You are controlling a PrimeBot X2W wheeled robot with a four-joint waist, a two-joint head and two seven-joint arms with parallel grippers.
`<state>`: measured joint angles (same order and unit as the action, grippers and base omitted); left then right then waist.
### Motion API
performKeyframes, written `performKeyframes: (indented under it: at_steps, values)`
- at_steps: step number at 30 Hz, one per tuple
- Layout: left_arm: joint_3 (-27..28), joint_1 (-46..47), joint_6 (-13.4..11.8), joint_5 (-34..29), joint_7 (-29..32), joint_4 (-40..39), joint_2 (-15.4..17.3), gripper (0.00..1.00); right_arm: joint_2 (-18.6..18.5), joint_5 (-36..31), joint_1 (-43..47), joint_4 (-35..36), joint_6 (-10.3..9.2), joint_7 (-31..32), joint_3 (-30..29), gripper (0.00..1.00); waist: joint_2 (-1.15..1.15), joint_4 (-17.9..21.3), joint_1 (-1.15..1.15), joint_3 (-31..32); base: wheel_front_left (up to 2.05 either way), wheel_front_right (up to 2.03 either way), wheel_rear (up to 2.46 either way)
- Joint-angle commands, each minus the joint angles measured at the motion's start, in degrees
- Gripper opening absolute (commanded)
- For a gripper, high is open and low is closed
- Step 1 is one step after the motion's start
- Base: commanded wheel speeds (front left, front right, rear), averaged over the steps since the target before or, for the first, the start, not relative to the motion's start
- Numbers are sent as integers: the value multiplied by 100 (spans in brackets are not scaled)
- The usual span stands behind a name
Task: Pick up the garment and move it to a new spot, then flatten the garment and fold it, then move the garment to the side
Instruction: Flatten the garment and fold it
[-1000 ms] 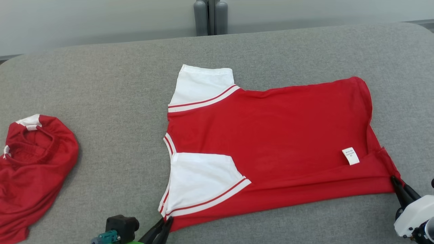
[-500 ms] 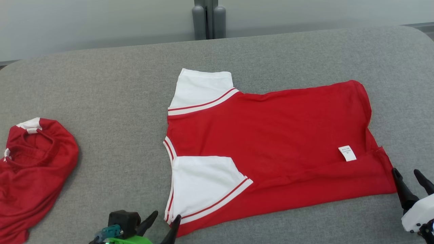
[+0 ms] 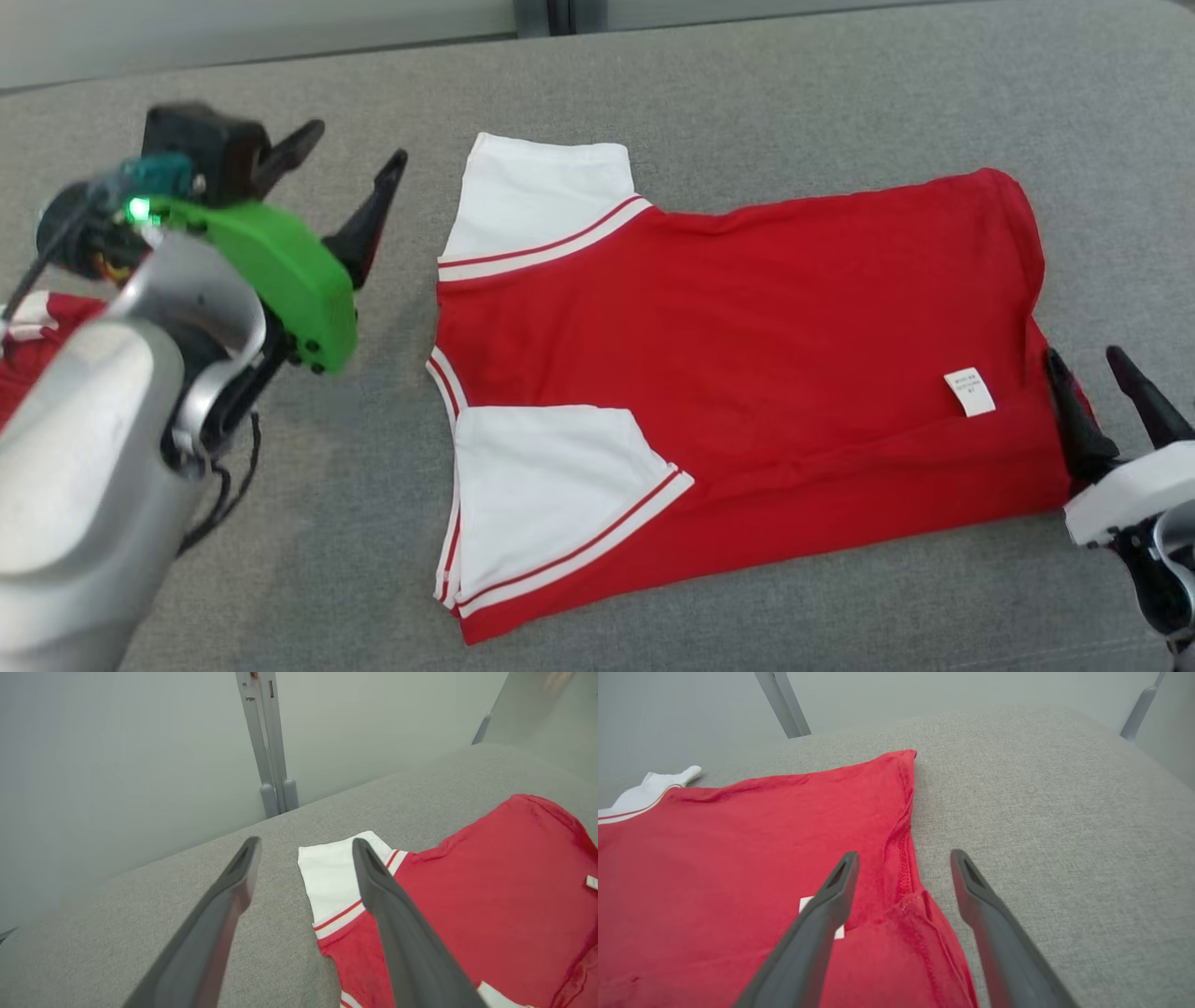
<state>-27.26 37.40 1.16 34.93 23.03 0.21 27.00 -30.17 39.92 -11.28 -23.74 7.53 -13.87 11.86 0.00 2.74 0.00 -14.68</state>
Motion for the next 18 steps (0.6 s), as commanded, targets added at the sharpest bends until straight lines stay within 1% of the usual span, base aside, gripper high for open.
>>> performKeyframes:
  at_steps: [1,2,4,6,10,13,18]
  values:
    - [-70,457,148,-22,232,282,8,100,37,-69,-167,66,-10,71,3,100,0,222,0,-550,0,0,0]
    - [-151,818,254,-22,492,567,8,100,36,-110,-275,113,-10,115,20,100,0,290,0,-669,0,0,0]
    - [-249,1404,374,40,878,1034,-71,100,51,-179,-466,189,-10,182,55,100,0,412,0,-855,0,0,0]
    - [-317,1897,446,117,1137,1510,-175,100,74,-222,-629,240,-10,224,69,100,0,525,0,-1009,0,0,0]
    - [-482,2501,535,177,1474,2285,-288,100,164,-281,-906,271,-10,228,95,100,0,750,0,-1258,0,0,0]
    - [-588,2737,579,223,1634,2704,-339,100,222,-288,-1060,235,-10,189,120,100,0,913,0,-1392,0,0,0]
    - [-705,2947,606,229,1585,3175,-282,100,291,-253,-1230,170,-10,104,154,100,0,1150,0,-1582,0,0,0]
